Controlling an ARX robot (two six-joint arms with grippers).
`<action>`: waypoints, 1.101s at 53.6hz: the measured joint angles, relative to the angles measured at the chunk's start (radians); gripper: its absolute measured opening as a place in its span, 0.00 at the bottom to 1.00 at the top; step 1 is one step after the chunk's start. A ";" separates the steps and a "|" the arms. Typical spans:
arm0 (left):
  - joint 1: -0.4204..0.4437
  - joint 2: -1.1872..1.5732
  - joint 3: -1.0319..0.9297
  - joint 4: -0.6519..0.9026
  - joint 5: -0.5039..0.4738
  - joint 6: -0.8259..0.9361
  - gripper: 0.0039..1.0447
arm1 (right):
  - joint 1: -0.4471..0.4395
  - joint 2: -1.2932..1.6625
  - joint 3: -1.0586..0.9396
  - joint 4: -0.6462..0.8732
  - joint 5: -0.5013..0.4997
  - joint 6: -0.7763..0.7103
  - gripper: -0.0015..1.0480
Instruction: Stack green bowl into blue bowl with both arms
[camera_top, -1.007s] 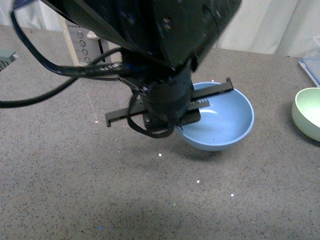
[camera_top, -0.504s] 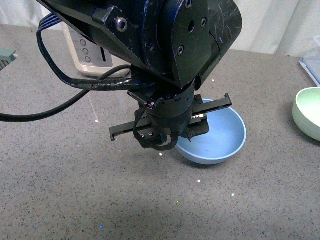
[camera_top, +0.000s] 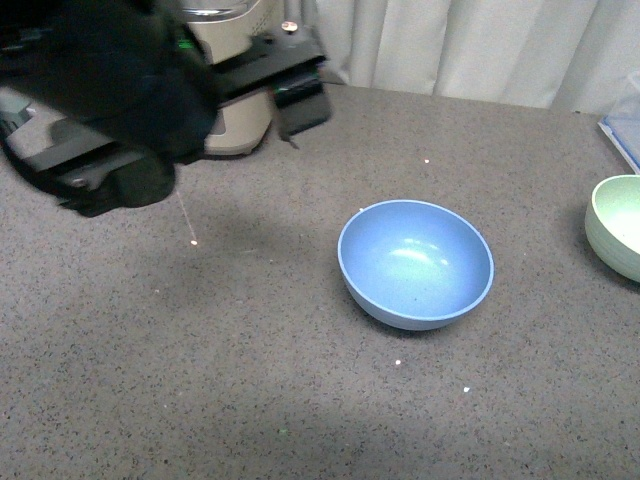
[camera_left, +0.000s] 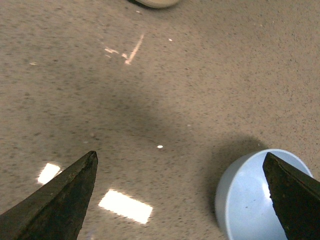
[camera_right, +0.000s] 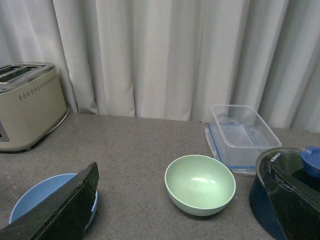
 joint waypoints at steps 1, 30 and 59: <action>0.007 -0.013 -0.019 0.011 0.002 0.006 0.94 | 0.000 0.000 0.000 0.000 0.000 0.000 0.91; 0.241 -0.417 -0.754 1.127 0.038 0.689 0.26 | 0.000 0.000 0.000 0.000 0.000 0.000 0.91; 0.435 -0.923 -0.915 0.778 0.248 0.716 0.04 | 0.000 0.000 0.000 0.000 0.000 0.000 0.91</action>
